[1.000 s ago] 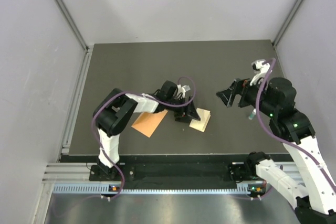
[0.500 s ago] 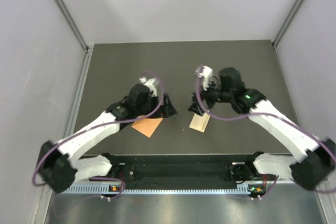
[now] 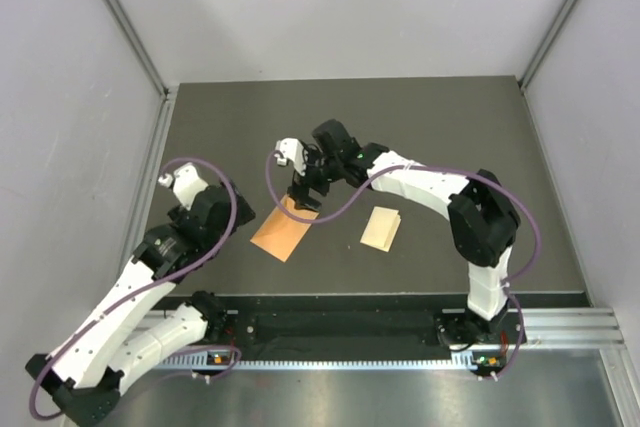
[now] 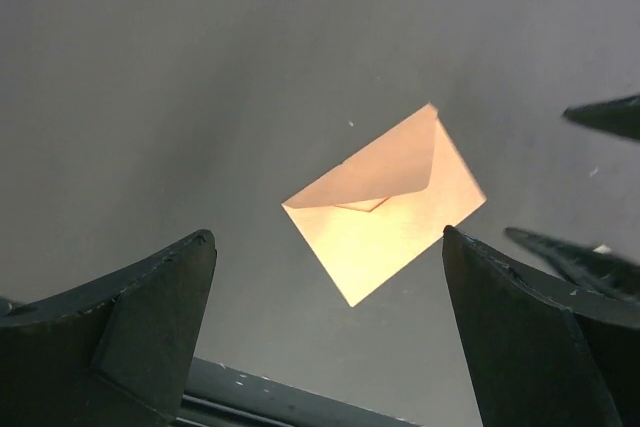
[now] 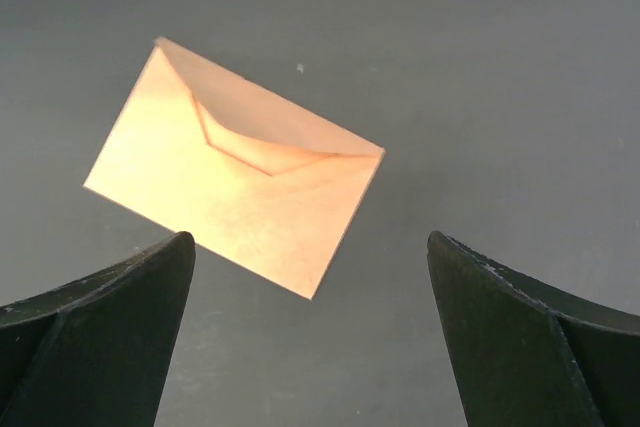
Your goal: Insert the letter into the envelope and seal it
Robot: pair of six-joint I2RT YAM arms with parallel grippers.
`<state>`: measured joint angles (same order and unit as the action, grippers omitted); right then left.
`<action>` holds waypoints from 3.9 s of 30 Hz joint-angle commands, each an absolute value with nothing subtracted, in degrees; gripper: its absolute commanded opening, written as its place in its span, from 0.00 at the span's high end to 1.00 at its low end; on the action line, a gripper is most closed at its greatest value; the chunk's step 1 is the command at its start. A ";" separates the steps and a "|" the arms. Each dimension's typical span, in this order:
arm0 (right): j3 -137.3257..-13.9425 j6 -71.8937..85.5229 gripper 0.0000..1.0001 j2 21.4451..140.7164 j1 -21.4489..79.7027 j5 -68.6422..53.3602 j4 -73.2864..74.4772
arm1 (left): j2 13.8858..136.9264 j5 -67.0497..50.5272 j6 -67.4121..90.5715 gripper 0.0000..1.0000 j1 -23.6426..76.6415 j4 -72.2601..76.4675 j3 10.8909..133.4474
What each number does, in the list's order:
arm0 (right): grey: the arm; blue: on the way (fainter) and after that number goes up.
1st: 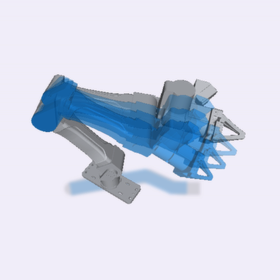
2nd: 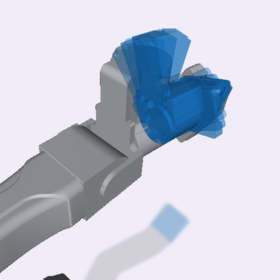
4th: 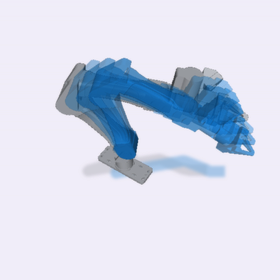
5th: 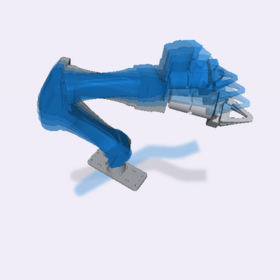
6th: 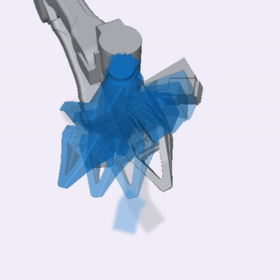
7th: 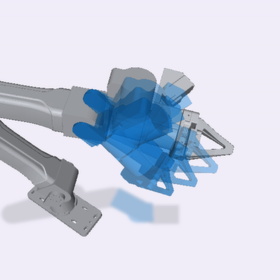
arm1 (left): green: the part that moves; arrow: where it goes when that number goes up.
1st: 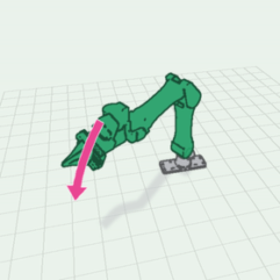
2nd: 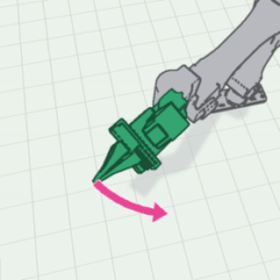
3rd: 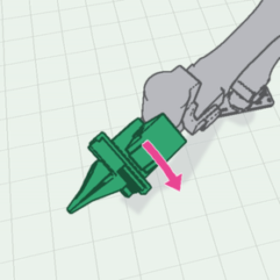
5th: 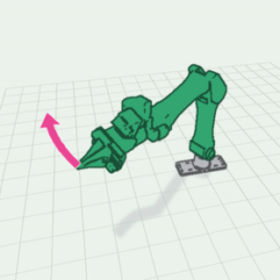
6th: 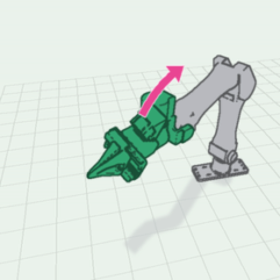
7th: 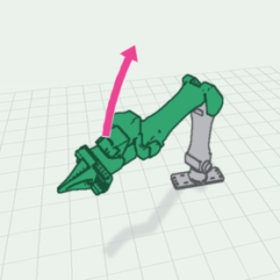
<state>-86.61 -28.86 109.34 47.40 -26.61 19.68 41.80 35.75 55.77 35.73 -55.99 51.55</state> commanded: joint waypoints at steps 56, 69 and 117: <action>-44.93 48.65 0.01 67.69 35.60 -10.20 -3.85 | 66.10 12.21 63.00 1.00 31.02 3.51 43.95; -39.72 64.95 0.01 75.23 36.91 -16.70 -27.43 | 64.34 22.76 70.75 1.00 37.88 18.28 39.20; -43.77 35.86 0.01 64.25 36.03 -8.79 16.52 | 100.27 3.69 42.63 0.01 19.34 -22.58 68.72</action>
